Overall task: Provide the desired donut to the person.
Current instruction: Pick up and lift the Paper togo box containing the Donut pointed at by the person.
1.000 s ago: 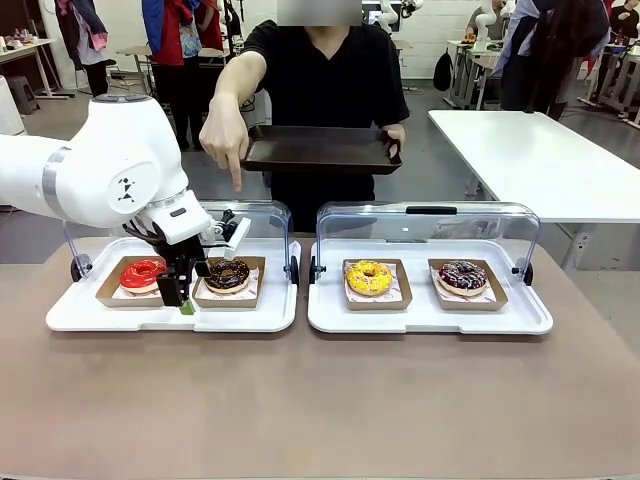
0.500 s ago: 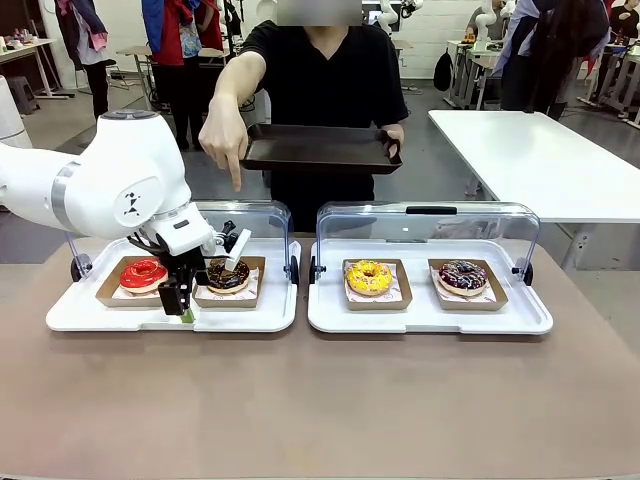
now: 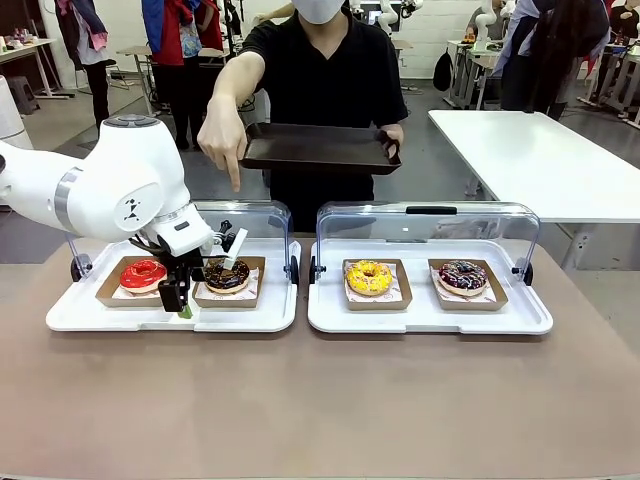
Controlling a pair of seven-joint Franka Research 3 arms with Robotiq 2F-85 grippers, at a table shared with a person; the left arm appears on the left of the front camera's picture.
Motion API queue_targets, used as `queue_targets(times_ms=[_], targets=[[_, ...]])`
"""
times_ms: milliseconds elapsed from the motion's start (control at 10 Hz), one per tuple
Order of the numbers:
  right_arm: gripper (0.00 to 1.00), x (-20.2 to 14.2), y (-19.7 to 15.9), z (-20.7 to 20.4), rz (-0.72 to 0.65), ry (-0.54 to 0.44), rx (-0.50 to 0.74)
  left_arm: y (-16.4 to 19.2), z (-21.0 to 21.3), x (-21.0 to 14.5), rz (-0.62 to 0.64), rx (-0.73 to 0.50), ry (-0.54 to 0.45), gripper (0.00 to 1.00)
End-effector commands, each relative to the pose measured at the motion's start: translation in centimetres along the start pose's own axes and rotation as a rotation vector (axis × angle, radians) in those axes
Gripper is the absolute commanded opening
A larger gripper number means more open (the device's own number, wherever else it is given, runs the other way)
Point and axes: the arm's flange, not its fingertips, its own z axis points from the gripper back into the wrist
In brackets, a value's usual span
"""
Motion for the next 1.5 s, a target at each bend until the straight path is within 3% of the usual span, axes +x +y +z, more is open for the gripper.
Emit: queue_targets(times_ms=[0,1200,1300,1400], targets=[[1.00,0.2,-0.2,-0.1,0.012,-0.032,0.019,1.3,-0.6,0.4,0.019,0.003,0.014,1.00],[1.00,0.2,-0.2,-0.1,0.012,-0.032,0.019,1.4,-2.5,1.2,0.012,-0.044,0.020,1.00],[1.00,0.2,-0.2,-0.1,0.012,-0.032,0.019,1.3,-2.5,1.2,0.006,-0.033,0.017,0.45],[1.00,0.2,-0.2,-0.1,0.012,-0.032,0.019,1.2,-2.4,1.3,0.000,-0.028,0.020,0.40]])
